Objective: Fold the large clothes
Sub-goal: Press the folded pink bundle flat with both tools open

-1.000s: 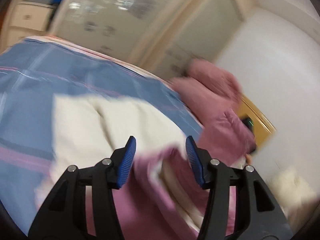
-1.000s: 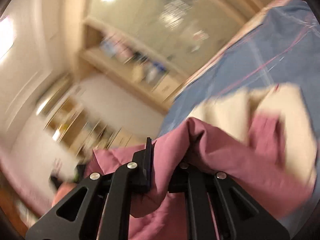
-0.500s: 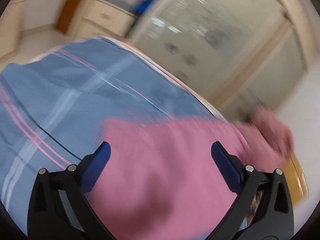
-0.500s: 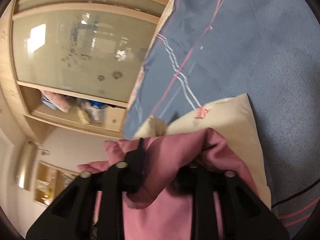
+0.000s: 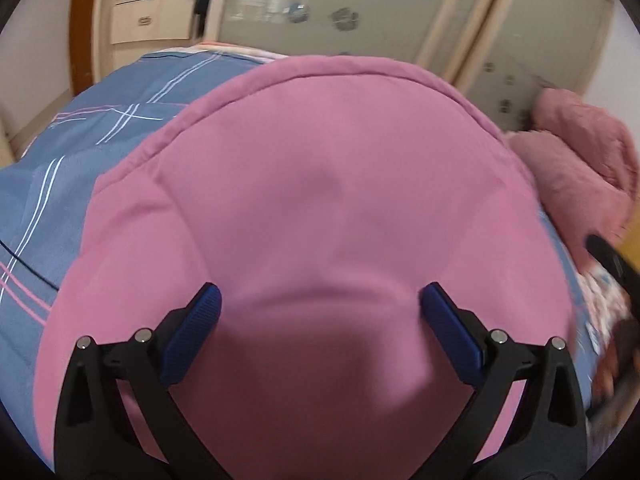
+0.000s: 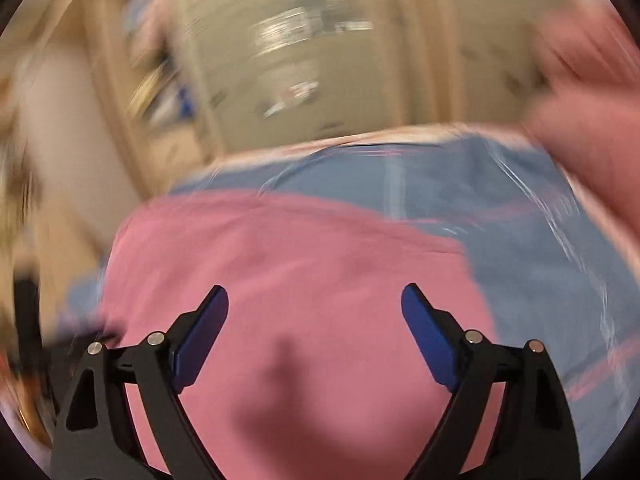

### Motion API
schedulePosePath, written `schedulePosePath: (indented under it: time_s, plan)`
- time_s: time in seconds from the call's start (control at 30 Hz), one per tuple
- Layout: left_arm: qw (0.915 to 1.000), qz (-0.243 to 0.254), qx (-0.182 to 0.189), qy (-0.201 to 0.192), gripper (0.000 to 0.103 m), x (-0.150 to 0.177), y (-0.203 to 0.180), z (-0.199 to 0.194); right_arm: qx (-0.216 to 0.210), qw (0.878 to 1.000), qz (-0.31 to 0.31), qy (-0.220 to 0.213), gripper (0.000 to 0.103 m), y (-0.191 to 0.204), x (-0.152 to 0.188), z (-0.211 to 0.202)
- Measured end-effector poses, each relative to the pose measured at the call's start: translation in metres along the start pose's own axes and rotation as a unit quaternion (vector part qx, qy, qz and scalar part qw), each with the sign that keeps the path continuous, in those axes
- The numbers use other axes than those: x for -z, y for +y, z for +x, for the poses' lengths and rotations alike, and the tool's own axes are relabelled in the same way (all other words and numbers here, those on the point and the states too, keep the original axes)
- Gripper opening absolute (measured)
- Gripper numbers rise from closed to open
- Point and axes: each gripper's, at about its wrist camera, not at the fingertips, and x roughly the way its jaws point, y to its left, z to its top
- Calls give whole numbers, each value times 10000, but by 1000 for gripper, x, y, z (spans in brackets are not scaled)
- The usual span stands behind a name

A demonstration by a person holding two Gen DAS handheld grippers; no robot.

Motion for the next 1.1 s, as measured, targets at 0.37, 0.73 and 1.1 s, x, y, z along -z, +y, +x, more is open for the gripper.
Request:
schedulePosePath:
  time_s: [0.37, 0.73, 1.1]
  plan:
    - [9978, 111, -644, 86, 101, -12, 14, 53, 428, 9932, 523, 953, 102, -12, 18, 118]
    - [9952, -574, -685, -392, 101, 6, 67, 29, 340, 9892, 1379, 361, 102, -71, 65, 52]
    - [9892, -541, -1133, -760, 101, 63, 89, -44, 1300, 9306, 3301, 905, 102, -166, 133, 4]
